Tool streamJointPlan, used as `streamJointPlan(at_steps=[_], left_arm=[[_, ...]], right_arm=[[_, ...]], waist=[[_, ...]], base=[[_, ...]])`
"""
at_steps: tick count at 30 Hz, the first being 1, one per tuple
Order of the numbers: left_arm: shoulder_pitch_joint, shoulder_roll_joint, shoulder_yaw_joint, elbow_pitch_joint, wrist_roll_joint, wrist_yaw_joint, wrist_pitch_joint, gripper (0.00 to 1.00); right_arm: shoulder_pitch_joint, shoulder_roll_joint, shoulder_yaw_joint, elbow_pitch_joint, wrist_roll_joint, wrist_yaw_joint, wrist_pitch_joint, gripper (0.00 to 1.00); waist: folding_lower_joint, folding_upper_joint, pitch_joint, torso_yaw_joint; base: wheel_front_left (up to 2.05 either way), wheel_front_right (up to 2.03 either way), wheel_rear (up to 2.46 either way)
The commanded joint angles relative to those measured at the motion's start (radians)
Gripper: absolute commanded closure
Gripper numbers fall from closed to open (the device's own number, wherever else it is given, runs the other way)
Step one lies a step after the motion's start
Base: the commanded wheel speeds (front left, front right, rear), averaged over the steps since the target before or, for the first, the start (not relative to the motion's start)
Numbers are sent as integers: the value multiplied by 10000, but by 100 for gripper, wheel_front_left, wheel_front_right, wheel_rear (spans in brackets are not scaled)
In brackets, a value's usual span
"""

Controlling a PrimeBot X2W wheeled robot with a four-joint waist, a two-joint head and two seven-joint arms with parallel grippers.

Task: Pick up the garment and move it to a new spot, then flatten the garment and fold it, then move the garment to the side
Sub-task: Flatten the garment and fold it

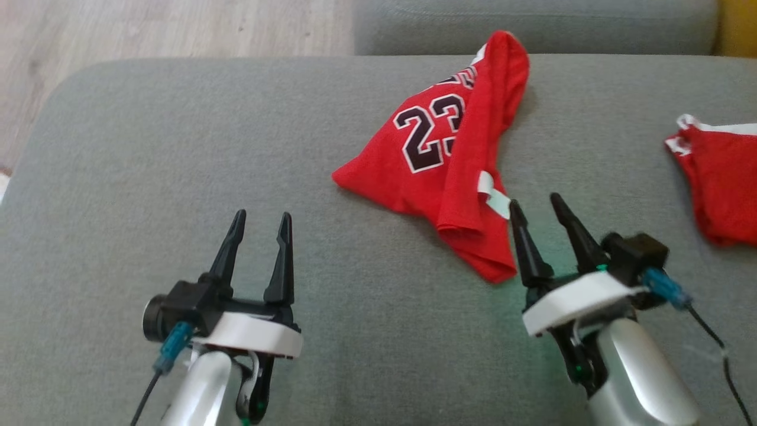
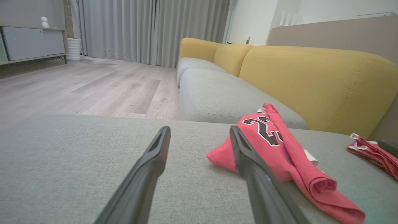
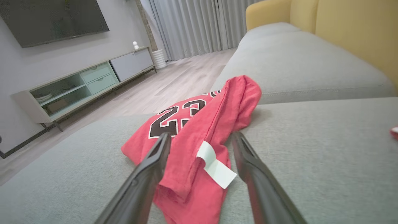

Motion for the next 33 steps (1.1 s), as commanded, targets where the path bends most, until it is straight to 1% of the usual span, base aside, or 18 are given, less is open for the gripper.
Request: streamJointPlan(at_steps=[1, 8, 9, 12, 15, 16, 17, 18, 21, 24, 26, 29, 33], left_arm=[[-565, 47, 253, -267, 59, -29, -82, 0], [-752, 23, 58, -135, -5, -60, -82, 0], [-752, 23, 58, -135, -5, -60, -82, 0], [-819, 18, -3, -86, -36, -51, -82, 0], [-863, 14, -40, -52, -62, -41, -82, 0], [-869, 14, -46, -42, -69, -36, -82, 0], [-873, 13, -48, -35, -74, -30, -82, 0], [-875, 13, -47, -32, -78, -25, -82, 0], [-863, 11, -11, -21, -82, 10, -82, 0], [-836, 11, 33, -30, -77, 47, -82, 0], [-819, 10, 50, -58, -82, 61, -82, 0], [-812, 10, 30, -121, -116, 69, -82, 0], [-898, 10, -168, -191, -214, 70, -82, 0]], right_arm=[[-597, 101, 399, -88, 177, -7, 193, 0], [-1345, 102, 720, 1300, 1477, -7, 1023, 0], [-1345, 102, 720, 1300, 1477, -7, 1023, 0], [-1618, 102, 894, 1870, 1959, -7, 1166, 0], [-1832, 102, 1285, 2285, 2485, -7, 1254, 0], [-1895, 102, 1441, 2375, 2628, -7, 1254, 14], [-1965, 102, 1565, 2458, 2692, -7, 1211, 82], [-2043, 102, 1655, 2539, 2685, -7, 1125, 100], [-2320, 102, 1627, 2773, 2392, -7, 742, 100], [-2621, 102, 1370, 2873, 1720, -7, 442, 100], [-2835, -20, 1124, 2787, 1298, -7, 396, 100], [-3343, -599, 619, 2459, 778, -7, 530, 100], [-4421, -1790, -131, 1970, 183, -7, 991, 100]], waist=[[0, -1, 172, 200], [0, -1, 458, 663], [0, -1, 458, 663], [0, -1, 540, 822], [0, -1, 575, 930], [0, -1, 578, 950], [0, -1, 582, 959], [0, -1, 581, 959], [0, -1, 536, 906], [0, -1, 446, 794], [0, -1, 386, 718], [0, -1, 346, 645], [0, -1, 408, 759]], base=[[0, 0, 0], [0, 0, 0], [0, 0, 0], [0, 0, 0], [0, 0, 0], [0, 0, 0], [0, 0, 0], [0, 0, 0], [0, 0, 0], [0, 0, 0], [0, 0, 0], [0, 0, 0], [0, 0, 0]])
